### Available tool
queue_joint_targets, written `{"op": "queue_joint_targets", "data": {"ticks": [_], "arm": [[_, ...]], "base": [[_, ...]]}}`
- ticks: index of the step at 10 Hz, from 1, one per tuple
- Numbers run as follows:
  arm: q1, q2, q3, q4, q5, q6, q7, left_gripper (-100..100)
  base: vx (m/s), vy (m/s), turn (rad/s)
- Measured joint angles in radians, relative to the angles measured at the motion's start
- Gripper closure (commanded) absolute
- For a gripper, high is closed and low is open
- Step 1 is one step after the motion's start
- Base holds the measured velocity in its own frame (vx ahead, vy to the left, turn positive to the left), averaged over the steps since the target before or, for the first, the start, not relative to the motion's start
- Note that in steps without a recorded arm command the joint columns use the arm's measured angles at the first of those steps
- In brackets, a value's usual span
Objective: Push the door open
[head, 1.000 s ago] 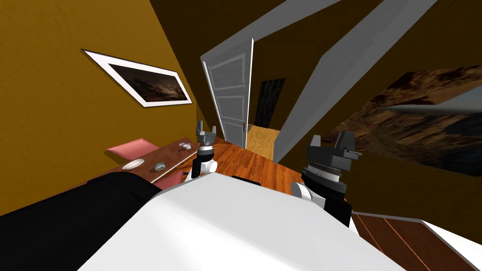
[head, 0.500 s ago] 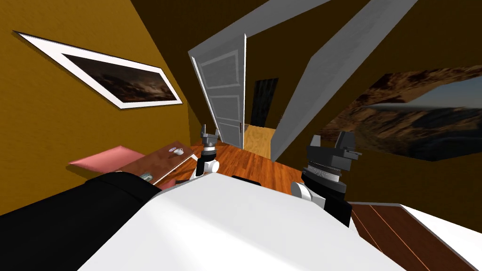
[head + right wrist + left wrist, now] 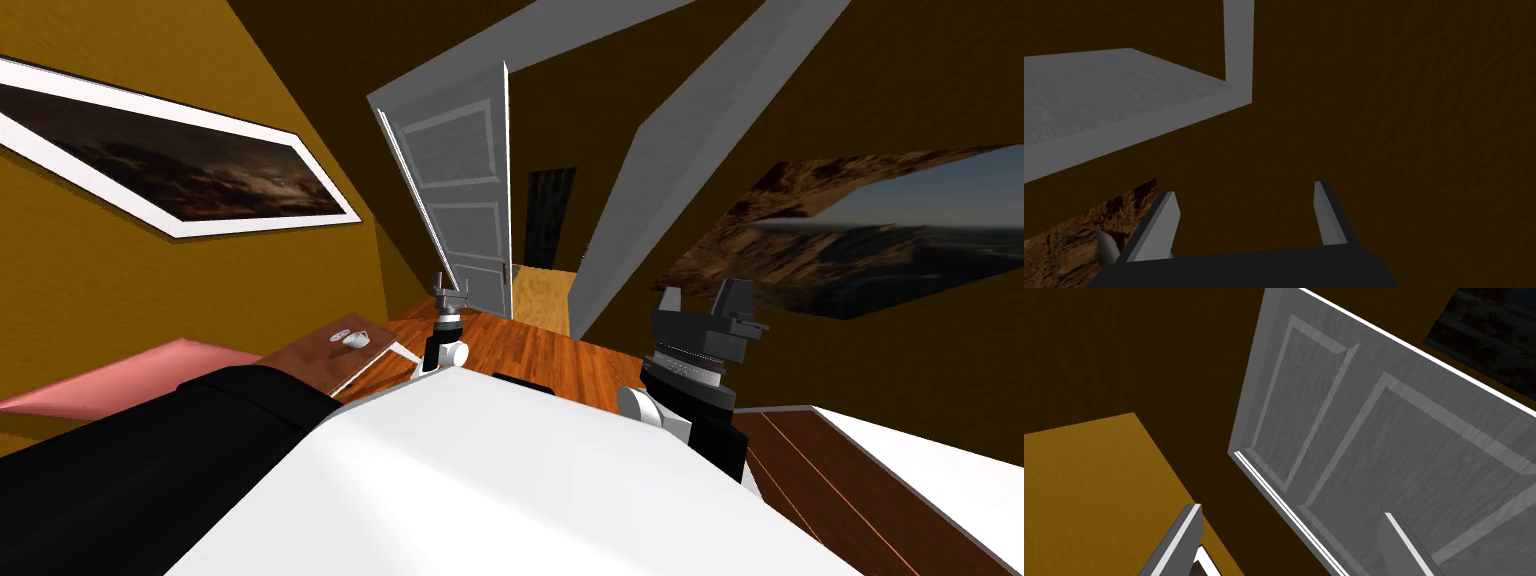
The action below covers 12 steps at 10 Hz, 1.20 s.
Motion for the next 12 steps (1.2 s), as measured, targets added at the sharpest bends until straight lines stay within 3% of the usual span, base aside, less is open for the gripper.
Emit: {"op": "queue_joint_targets", "data": {"ticks": [3,5,9,12], "arm": [[-0.024,0.006,-0.003,0.065,0.037,-0.015,0.041,-100],[-0.023,0.012,-0.013,0.112,0.068,-0.037,0.080,-100],[-0.066,0.029,-0.017,0.241,0.146,-0.074,0.168,-100],[-0.086,0.030,-0.031,0.322,0.201,-0.095,0.227,-100]], "base": [[0.053,0.046,-0.127],[0.066,0.090,-0.199],[0.070,0.086,-0.209],[0.057,0.093,-0.169]]}}
